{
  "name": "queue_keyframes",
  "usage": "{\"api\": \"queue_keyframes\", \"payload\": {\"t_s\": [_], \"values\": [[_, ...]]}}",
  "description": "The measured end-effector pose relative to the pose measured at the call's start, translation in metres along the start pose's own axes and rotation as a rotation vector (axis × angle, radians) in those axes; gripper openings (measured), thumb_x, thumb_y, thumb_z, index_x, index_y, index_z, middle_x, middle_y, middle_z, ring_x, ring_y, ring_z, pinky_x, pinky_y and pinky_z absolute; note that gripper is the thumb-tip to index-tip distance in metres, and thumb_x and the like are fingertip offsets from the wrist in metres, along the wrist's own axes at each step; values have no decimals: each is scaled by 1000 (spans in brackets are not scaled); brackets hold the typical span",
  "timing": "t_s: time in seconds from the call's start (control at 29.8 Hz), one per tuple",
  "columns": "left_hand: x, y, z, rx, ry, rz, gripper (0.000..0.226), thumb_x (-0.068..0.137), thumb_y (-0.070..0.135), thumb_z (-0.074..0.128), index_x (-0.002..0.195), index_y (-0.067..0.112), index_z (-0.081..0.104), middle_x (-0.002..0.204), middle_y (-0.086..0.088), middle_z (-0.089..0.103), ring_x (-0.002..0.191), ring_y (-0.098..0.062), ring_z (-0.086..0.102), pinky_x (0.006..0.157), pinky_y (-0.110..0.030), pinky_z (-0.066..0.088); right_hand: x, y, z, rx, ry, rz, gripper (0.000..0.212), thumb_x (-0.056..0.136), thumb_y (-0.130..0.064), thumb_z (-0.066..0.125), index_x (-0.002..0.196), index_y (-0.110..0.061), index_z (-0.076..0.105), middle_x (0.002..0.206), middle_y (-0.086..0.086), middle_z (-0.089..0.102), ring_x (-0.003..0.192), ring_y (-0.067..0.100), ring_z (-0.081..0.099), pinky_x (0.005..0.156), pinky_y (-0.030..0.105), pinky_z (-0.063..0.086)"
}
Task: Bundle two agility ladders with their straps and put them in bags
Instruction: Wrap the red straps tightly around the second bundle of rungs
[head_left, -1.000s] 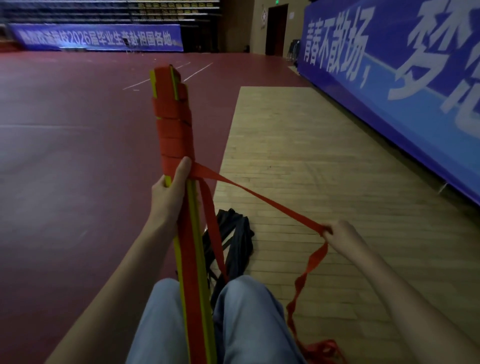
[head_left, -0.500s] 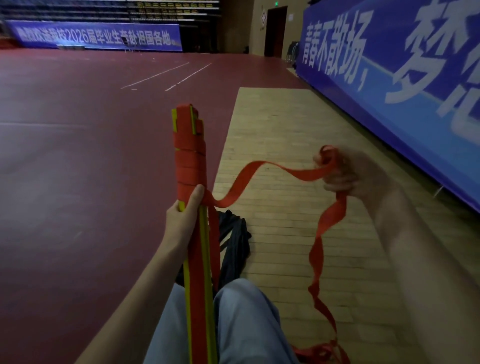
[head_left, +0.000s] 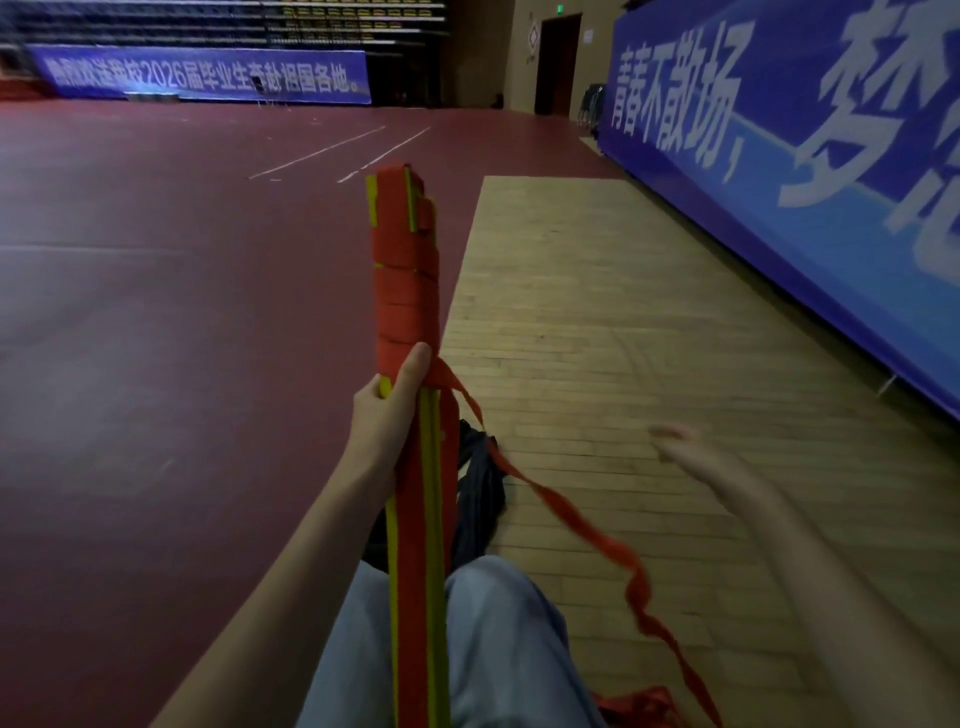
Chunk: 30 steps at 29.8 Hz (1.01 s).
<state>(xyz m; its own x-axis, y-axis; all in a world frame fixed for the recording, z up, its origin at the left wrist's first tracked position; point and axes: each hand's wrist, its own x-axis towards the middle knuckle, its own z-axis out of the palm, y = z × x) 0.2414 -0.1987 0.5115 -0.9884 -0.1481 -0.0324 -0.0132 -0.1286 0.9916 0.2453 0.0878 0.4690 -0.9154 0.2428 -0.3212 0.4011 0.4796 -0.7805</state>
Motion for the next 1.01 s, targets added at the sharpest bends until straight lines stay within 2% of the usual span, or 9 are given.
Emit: {"api": "queue_keyframes", "payload": {"t_s": [0.13,0.24,0.4,0.5,0.6,0.71,0.77,0.94,1.01], "values": [[-10,-1,16,8,-128,-23,45,75,52,60,85,9,57,64,-6,59,49,-13,59,47,-24,48,-50,-82,38,194,-240,-477,41,91,-35,50,130,-24,49,124,-13,52,115,3,48,99,23,37],[-20,5,21,-19,-238,2,55,62,57,56,83,6,60,58,-2,61,46,-10,59,45,-22,48,-67,-110,63,230,-373,-633,29,88,-33,54,115,-24,59,110,-13,62,105,-1,58,93,17,46],[-24,13,13,-90,-332,-41,62,58,62,50,80,5,57,57,-8,57,40,-12,56,41,-20,45,-70,-109,70,248,-413,-635,36,74,-42,58,97,-15,62,84,3,65,78,16,64,84,35,53],[-27,9,10,-146,-393,-123,62,56,65,46,79,8,57,54,-5,56,40,-11,55,40,-21,45,-76,-107,70,269,-456,-662,14,83,-28,58,79,-15,62,57,0,57,49,9,53,54,21,47],[-34,-3,9,-278,-523,-261,65,58,69,41,64,9,66,46,-4,53,36,-13,51,38,-19,43,-80,-101,75,354,-440,-663,18,89,-7,54,71,-12,57,38,-8,48,33,1,41,39,13,33],[-41,-23,5,-417,-643,-344,80,61,84,32,59,14,70,50,-2,54,36,-12,49,38,-18,41,-83,-90,80,393,-410,-682,21,86,5,53,70,-8,56,36,-9,53,31,-2,46,38,6,33],[-46,-37,5,-471,-682,-375,73,59,76,32,64,16,72,55,-1,54,36,-11,48,38,-18,41,-86,-80,84,410,-375,-689,21,85,7,54,72,-9,56,36,-10,52,32,-3,47,39,5,34],[-48,-46,9,-429,-712,-397,91,59,85,29,96,13,69,77,-11,67,43,-15,56,40,-20,46,-74,-65,90,494,-435,-578,19,82,-3,56,97,-15,54,70,-15,69,58,5,64,51,15,50],[-47,-46,11,-334,-698,-423,88,65,79,25,104,12,66,82,-14,71,58,-21,65,53,-29,54,-76,-67,86,419,-524,-574,25,89,-4,47,107,-22,49,61,-15,67,49,-1,59,46,10,44]]}}
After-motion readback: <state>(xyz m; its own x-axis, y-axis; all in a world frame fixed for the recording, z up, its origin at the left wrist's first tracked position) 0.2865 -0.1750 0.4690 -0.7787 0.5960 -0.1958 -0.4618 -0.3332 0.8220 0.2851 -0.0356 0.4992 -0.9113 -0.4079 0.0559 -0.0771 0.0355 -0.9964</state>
